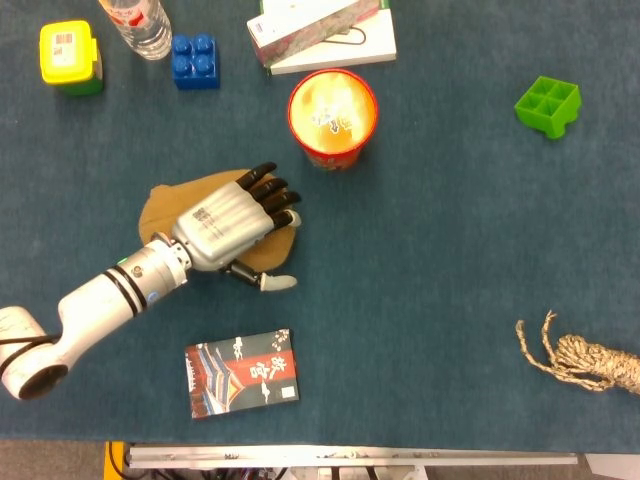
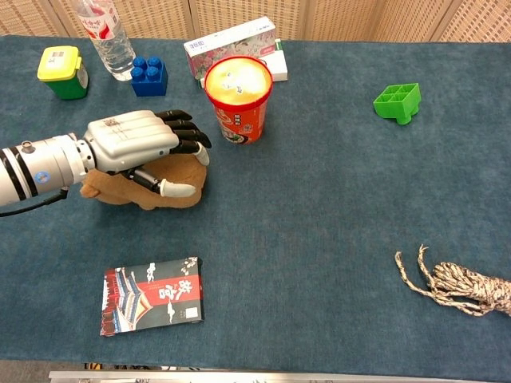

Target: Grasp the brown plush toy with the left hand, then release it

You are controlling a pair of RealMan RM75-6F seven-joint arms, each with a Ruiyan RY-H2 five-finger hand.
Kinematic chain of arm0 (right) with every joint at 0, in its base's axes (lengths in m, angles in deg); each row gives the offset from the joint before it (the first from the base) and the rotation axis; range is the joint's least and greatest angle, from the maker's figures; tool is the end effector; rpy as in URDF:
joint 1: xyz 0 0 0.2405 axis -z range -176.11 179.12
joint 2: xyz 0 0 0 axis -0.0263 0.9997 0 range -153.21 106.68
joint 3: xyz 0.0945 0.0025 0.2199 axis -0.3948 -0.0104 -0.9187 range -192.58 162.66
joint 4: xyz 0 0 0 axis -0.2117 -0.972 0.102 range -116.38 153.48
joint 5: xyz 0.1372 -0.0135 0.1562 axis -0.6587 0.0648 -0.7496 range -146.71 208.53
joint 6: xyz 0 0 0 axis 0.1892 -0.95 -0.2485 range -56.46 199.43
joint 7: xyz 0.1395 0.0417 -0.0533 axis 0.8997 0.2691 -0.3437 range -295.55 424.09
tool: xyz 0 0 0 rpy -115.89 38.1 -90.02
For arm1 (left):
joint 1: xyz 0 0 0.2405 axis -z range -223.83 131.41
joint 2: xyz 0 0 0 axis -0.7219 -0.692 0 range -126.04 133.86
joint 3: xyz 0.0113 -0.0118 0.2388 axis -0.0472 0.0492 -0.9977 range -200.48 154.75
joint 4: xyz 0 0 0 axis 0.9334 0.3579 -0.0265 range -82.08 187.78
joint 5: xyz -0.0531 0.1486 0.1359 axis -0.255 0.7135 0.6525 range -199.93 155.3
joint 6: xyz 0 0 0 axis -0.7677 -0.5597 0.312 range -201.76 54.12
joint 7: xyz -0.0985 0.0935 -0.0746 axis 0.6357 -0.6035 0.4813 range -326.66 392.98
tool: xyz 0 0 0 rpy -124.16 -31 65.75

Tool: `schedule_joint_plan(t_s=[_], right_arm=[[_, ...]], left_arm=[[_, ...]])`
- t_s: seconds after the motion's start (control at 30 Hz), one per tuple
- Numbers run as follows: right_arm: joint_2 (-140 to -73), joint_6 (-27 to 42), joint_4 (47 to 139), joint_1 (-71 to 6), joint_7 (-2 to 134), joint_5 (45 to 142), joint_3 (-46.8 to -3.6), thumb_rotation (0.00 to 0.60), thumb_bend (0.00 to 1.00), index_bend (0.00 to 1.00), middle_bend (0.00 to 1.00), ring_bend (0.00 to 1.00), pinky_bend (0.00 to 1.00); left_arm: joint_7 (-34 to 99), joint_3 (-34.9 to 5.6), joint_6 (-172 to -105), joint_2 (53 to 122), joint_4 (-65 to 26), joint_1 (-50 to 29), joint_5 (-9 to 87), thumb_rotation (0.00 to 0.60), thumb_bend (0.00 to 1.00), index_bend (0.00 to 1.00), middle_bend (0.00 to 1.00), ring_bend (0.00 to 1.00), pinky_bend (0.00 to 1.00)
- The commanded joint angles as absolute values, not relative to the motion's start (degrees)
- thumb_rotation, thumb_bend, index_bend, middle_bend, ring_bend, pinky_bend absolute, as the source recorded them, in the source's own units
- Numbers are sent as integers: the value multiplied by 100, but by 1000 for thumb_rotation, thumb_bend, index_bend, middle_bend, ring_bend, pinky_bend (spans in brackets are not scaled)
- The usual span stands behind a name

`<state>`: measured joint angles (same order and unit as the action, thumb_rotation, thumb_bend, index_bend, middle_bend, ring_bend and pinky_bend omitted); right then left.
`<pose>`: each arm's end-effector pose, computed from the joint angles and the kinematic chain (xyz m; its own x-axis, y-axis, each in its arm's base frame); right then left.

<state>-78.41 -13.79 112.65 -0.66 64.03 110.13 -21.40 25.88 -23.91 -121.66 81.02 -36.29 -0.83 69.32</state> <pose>-0.3169 -0.1879 0.2171 0.4999 0.0491 0.8647 -0.8600 0.1457 0.4890 -0.1365 0.2936 -0.0122 0.7008 0.2511 0.6677 0.5775 -0.7492 -0.3243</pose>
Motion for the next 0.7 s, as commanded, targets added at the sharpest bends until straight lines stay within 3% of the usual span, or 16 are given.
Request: schedule_joint_plan(t_s=[0.03, 0.33, 0.7], right_arm=[[-7832, -1397, 11262, -49, 6412, 11006, -2141, 600, 185, 247, 256, 148, 118], [-7814, -1415, 11230, 5, 6452, 10958, -2137, 600, 186, 247, 256, 148, 118], [-7853, -1361, 11181, -28, 6492, 10998, -2139, 600, 186, 247, 256, 148, 118]], left_arm=[[2594, -2364, -12119, 8204, -3588, -15, 6931, 14, 117, 241, 161, 108, 0], [2506, -2369, -11939, 8440, -3286, 72, 6755, 14, 117, 241, 161, 108, 0], [2397, -2470, -11998, 8227, -3288, -128, 6418, 17, 117, 241, 162, 108, 0]])
